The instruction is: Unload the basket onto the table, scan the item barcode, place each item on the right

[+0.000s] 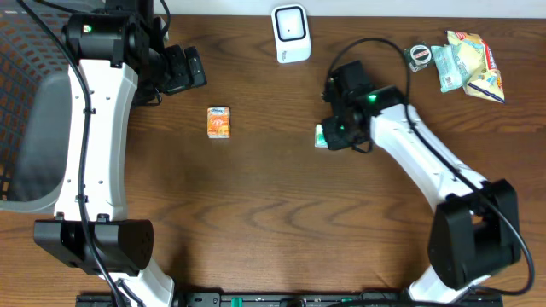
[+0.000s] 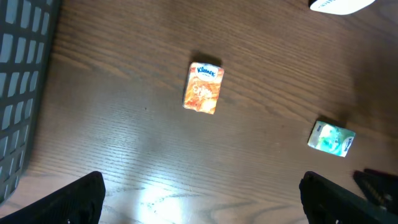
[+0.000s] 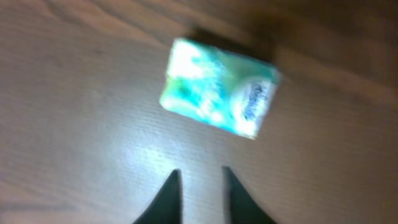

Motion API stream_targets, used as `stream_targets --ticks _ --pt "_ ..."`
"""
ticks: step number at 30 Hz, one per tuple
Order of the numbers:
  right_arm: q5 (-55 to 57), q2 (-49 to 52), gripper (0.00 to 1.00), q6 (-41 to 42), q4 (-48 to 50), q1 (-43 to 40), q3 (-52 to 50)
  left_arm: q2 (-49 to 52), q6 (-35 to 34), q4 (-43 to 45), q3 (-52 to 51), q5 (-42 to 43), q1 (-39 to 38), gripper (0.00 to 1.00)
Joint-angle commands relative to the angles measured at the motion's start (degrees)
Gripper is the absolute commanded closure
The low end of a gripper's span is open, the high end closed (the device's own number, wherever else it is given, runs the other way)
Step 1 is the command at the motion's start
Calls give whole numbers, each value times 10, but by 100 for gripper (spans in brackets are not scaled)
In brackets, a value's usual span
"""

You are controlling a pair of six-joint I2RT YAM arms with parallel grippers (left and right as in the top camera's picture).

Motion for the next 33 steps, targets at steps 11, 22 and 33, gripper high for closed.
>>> stream_targets --ticks 11,22,33 --pt "19 52 98 67 52 -9 -77 3 3 -2 2 -7 3 2" --pt "51 64 99 101 176 -50 -94 3 3 -2 2 -7 3 2" --pt "-71 64 99 101 341 -56 -94 3 3 -2 2 -7 3 2"
